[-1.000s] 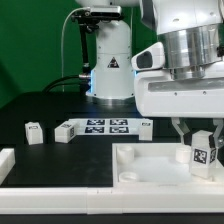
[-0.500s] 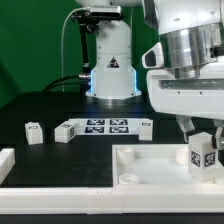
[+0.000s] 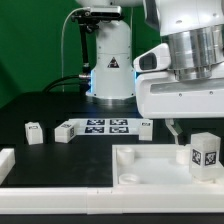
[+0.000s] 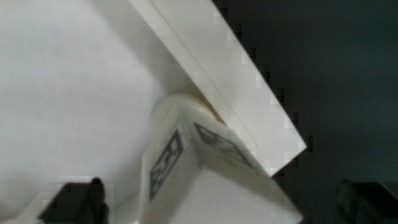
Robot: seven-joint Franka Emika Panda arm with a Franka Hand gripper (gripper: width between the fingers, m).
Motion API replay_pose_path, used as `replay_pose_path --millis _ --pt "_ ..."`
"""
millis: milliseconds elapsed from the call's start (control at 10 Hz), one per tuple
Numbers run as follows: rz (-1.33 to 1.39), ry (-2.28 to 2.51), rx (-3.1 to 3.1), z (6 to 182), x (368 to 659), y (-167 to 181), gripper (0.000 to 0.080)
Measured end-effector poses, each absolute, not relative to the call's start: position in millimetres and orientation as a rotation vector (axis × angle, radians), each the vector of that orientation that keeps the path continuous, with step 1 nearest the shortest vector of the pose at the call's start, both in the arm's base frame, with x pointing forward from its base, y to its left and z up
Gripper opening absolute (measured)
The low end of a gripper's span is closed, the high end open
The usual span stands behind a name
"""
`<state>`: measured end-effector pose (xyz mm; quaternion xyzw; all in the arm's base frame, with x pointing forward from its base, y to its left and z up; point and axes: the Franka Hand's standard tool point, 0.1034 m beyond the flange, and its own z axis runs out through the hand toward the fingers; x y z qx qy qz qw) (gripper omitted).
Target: Assemble one leg
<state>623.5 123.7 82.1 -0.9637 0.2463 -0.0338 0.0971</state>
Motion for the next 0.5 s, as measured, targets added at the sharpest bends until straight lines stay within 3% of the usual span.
replay_pose_path --millis 500 --pt "-0.238 -0.187 -2.997 79.5 624.5 127.3 0.0649"
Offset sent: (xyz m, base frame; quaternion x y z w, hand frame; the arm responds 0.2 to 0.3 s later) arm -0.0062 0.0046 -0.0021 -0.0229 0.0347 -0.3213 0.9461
